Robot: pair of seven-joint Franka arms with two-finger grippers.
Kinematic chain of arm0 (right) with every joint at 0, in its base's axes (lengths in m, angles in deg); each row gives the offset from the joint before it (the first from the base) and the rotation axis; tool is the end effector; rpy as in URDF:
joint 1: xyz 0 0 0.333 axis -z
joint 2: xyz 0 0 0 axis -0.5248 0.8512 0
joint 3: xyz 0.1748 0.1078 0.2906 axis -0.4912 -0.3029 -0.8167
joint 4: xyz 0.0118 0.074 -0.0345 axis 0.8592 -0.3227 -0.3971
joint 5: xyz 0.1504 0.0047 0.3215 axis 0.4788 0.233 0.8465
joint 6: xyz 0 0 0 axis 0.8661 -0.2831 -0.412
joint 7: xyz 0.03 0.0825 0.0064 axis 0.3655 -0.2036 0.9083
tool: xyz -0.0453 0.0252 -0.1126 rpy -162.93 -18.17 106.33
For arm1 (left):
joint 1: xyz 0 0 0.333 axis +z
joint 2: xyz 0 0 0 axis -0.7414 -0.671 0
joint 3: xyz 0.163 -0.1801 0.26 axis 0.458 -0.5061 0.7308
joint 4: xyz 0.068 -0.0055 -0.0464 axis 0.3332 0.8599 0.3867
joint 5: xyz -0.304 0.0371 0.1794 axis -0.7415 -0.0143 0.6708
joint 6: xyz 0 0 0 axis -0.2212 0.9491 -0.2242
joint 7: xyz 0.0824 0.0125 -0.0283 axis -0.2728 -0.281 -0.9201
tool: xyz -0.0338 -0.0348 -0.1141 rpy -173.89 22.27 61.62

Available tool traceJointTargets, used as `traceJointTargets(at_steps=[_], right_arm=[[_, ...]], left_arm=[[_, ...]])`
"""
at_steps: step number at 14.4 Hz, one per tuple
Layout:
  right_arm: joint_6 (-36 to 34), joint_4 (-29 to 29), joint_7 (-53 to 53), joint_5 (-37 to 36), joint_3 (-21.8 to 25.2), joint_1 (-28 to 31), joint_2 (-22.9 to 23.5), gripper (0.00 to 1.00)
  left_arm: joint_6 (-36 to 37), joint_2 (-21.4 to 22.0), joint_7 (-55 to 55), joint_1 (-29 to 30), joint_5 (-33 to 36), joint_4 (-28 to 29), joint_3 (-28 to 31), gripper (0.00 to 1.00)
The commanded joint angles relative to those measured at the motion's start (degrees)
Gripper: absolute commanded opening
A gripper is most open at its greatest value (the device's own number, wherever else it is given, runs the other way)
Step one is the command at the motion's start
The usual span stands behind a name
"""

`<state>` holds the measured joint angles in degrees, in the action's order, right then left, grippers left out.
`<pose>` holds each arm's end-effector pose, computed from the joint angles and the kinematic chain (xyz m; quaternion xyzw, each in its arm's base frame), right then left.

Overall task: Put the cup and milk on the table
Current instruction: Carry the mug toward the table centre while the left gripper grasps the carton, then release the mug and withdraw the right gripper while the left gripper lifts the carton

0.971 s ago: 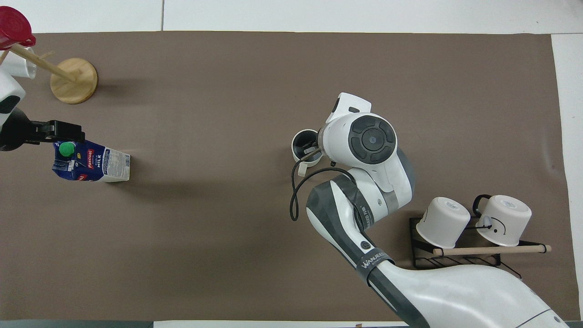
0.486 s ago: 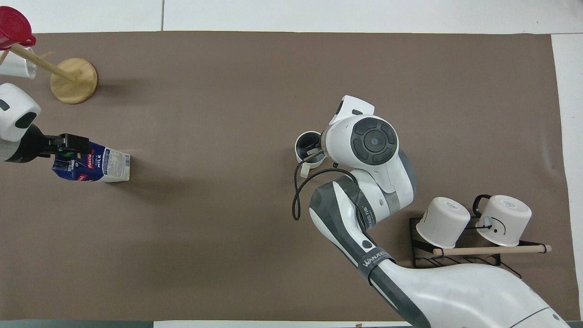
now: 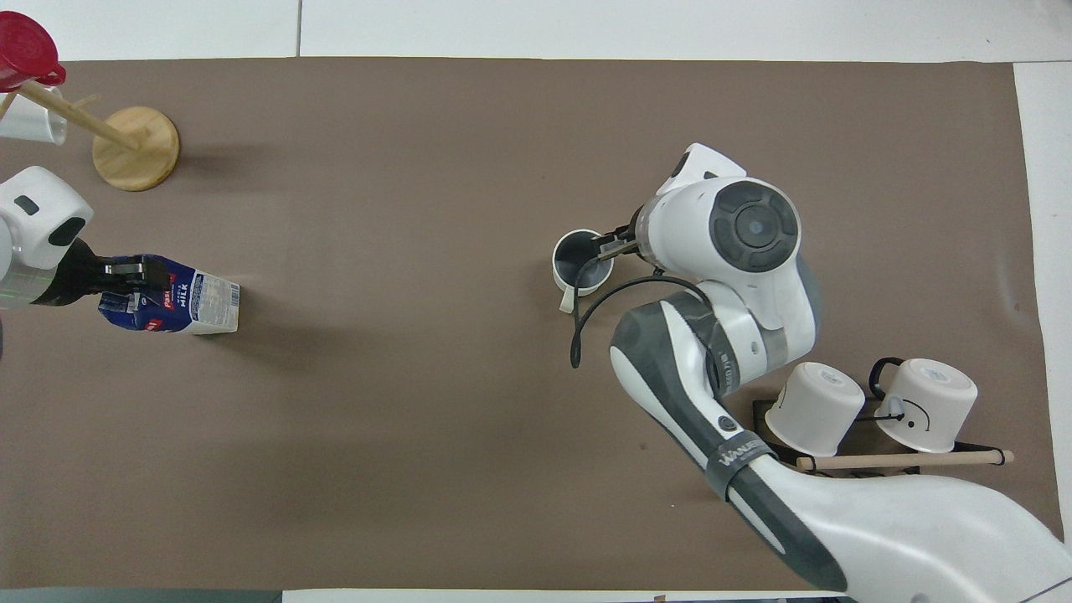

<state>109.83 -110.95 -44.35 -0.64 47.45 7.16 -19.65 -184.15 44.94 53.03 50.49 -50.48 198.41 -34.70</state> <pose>0.5854 0.2238 0.4413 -0.9856 -0.1164 -0.1183 0.0314 0.5114 0.0200 0.4970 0.9996 -0.0037 0.0252 0.0100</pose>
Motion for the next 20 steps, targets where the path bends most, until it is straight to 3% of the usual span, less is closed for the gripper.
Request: traceJointTargets(at_steps=[1,4,6,9,12,14,17,20], right_arm=[[-6.4,4.6,-1.1,-0.8,-0.3,3.6,-1.6,1.0],[-11.0,6.1,-1.0,-0.8,-0.3,8.7,-4.7,1.0],[-16.2,6.1,-1.0,-0.9,-0.3,12.2,-8.0,1.0],[-25.6,6.1,-1.0,-1.6,-0.1,16.2,-12.6,1.0],[-31.8,6.8,-0.4,-4.2,-0.1,19.6,-16.4,1.0],[-39.9,12.7,-0.4,-4.1,-0.1,21.3,-16.0,1.0],[-49.6,20.0,-0.4,-3.1,0.8,23.0,-15.7,1.0],[-50.5,18.9,-0.8,-3.1,0.4,22.5,-16.3,1.0]], left_arm=[[-0.5,0.9,0.4,0.4,-0.4,-1.0,-0.2,0.0],[1.9,1.3,-1.5,-1.0,-0.2,-5.6,-0.9,0.0],[4.0,0.5,-4.9,-5.6,2.2,-9.4,-1.0,0.0],[3.4,-0.6,-14.8,-13.3,2.9,-10.2,-1.1,0.0],[3.5,-7.3,-28.7,-23.2,6.8,-16.0,-1.1,0.0],[4.1,-12.7,-38.2,-28.9,8.1,-21.7,-1.1,0.0],[4.0,-16.6,-43.5,-34.8,8.7,-24.6,-1.1,0.0],[3.9,-19.1,-45.9,-37.8,9.4,-26.5,-1.1,0.0]])
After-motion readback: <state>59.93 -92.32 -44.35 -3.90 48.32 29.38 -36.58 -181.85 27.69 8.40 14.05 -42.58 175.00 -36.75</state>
